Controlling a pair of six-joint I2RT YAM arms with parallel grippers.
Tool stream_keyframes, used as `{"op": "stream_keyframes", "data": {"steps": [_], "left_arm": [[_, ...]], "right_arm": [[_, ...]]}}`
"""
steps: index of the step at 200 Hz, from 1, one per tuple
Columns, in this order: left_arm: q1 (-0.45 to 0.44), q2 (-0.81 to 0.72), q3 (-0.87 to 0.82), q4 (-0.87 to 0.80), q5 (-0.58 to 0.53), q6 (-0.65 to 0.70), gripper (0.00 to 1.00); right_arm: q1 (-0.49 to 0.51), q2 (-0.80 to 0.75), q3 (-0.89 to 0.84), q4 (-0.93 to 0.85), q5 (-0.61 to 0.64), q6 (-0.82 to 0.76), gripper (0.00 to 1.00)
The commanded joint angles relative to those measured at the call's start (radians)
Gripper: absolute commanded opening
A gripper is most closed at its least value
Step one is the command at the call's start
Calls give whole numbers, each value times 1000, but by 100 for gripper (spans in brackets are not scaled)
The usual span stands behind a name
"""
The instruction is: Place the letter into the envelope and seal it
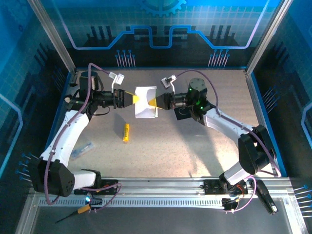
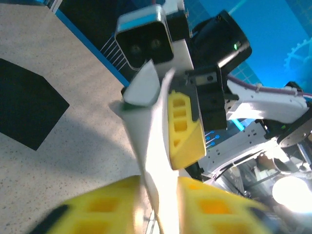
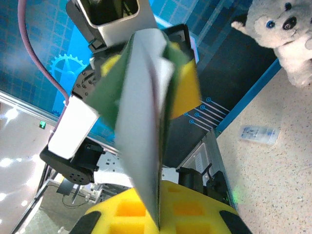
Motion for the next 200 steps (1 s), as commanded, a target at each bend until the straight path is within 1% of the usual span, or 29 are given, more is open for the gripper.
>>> {"op": "stream_keyframes", "data": {"steps": [1,10,21,24,28,33,41,44,45,86,104,125,136,177,187,200], "left_arm": [[7,10,45,30,11,7,49],[7,12,47,43,11,0,55],[8,17,53,48,10,-3,53],[9,19,56,50,12,-3,50],[9,21,60,51,12,-3,41],[9,25,64,51,15,-3,27],[10,31,71,52,14,-2,7],[11,34,74,51,13,-2,1],[12,34,74,52,12,-3,0],[28,43,79,90,10,-29,0],[32,41,79,92,5,-29,0],[37,41,78,86,-11,-26,0],[41,41,76,85,-25,-26,0],[42,47,79,86,-45,-30,0],[42,48,79,88,-47,-30,0],[42,47,80,86,-44,-31,0]], "right_arm": [[30,-25,-10,5,-38,-4,0],[34,-24,-12,5,-38,-5,0],[39,-21,-12,3,-41,-6,0],[39,-20,-11,3,-44,-6,0],[41,-19,-12,3,-45,-6,0],[44,-19,-11,2,-47,-5,0],[46,-19,-13,2,-50,-6,0],[47,-19,-14,2,-52,-7,0],[47,-19,-14,1,-52,-7,0],[50,-36,-28,-29,-54,-30,0],[50,-47,-43,-42,-48,-39,17],[55,-54,-52,-52,-51,-47,30],[60,-56,-55,-57,-53,-48,34],[70,-61,-63,-73,-46,-62,36],[71,-59,-61,-77,-45,-65,32],[72,-58,-61,-78,-45,-67,21]]}}
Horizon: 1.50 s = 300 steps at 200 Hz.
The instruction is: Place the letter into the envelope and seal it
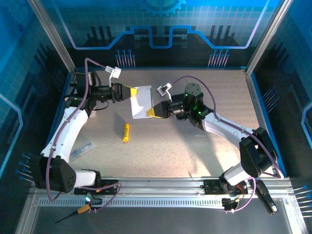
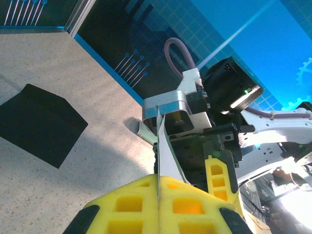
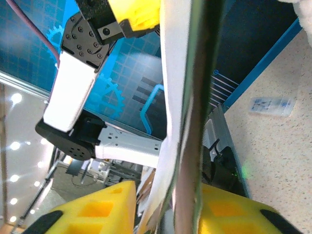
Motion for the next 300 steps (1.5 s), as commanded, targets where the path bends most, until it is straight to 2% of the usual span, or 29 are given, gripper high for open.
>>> {"op": "stream_keyframes", "data": {"steps": [1,28,38,54,94,115,144,169,189,224,248,260,285,300], "left_arm": [[9,12,34,19,-7,-2,0],[10,14,33,12,-4,2,0],[11,14,31,6,-9,6,0],[13,14,28,1,-12,6,25],[16,-16,-12,-56,8,33,72],[16,-60,-69,-77,22,48,85],[16,-124,-144,-84,49,41,86],[16,-159,-190,-78,66,31,82],[10,-161,-209,-48,109,4,71],[2,-160,-217,-51,121,11,50],[0,-154,-215,-47,119,15,41],[1,-151,-211,-44,120,14,32],[0,-147,-208,-39,117,15,1],[0,-147,-208,-39,117,15,0]], "right_arm": [[13,-24,-7,-14,-19,-23,20],[15,-24,-3,-12,-18,-23,0],[15,-23,-2,-10,-19,-21,0],[15,-22,-2,-2,-16,-14,0],[5,-11,4,62,-6,48,0],[-1,0,13,88,5,74,0],[-4,20,30,133,17,110,0],[-6,35,43,174,26,140,0],[-6,42,51,178,41,144,0],[-7,48,66,178,55,144,0],[-8,51,75,169,56,142,0],[-8,51,77,162,54,138,0],[-11,51,77,149,54,130,0],[-13,51,76,147,54,129,0]]}}
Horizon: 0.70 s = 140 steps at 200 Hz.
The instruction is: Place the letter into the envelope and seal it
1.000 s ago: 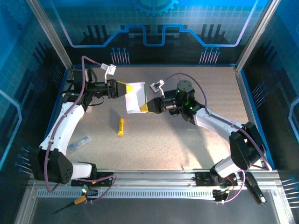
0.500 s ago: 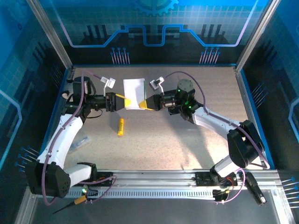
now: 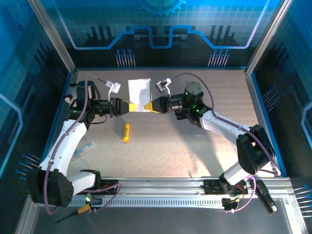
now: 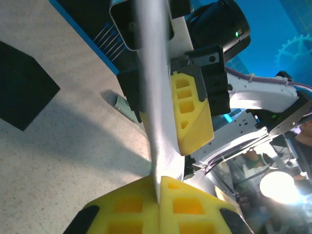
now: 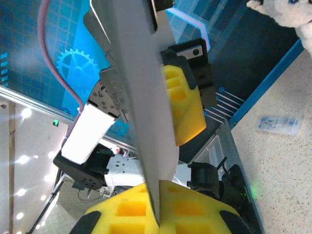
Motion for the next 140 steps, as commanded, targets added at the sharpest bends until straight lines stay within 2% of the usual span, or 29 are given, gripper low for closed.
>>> {"op": "stream_keyframes", "data": {"steps": [1,31,42,54,63,87,113,140], "left_arm": [[-3,0,-3,0,22,10,0],[-3,2,1,2,23,7,0],[-3,2,3,-1,17,7,28],[-3,3,0,-3,19,9,41],[-3,3,-1,-3,23,8,47],[-3,2,-3,-8,27,9,48],[-3,3,-2,-6,24,11,41],[-3,11,5,1,19,9,42]], "right_arm": [[-11,8,35,15,5,-6,0],[-21,8,36,11,9,-7,0],[-25,8,37,11,11,-6,0],[-30,8,39,9,14,-6,0],[-33,9,40,9,16,-5,0],[-41,9,39,11,22,-1,0],[-41,11,40,15,19,3,0],[-39,11,37,15,14,6,0]]}}
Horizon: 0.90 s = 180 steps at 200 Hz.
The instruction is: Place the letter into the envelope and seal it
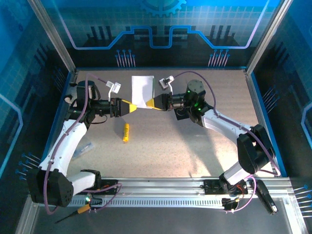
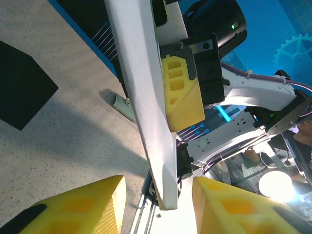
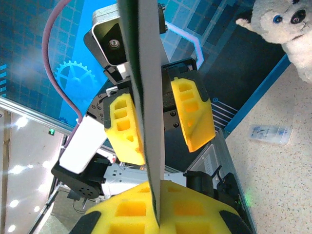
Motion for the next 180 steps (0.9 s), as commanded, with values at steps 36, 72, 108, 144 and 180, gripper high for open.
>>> {"op": "stream_keyframes", "data": {"steps": [36,72,108,144,180], "left_arm": [[-1,23,13,17,11,5,37],[0,37,26,27,4,7,13],[-1,41,35,35,1,8,0],[13,38,63,-6,-31,44,68],[19,69,115,2,-20,43,78]], "right_arm": [[-2,12,26,15,-7,5,0],[1,12,24,10,-13,2,0],[1,7,19,6,-12,-2,0],[-3,3,13,4,-14,0,0],[-2,3,8,3,-15,2,0]]}}
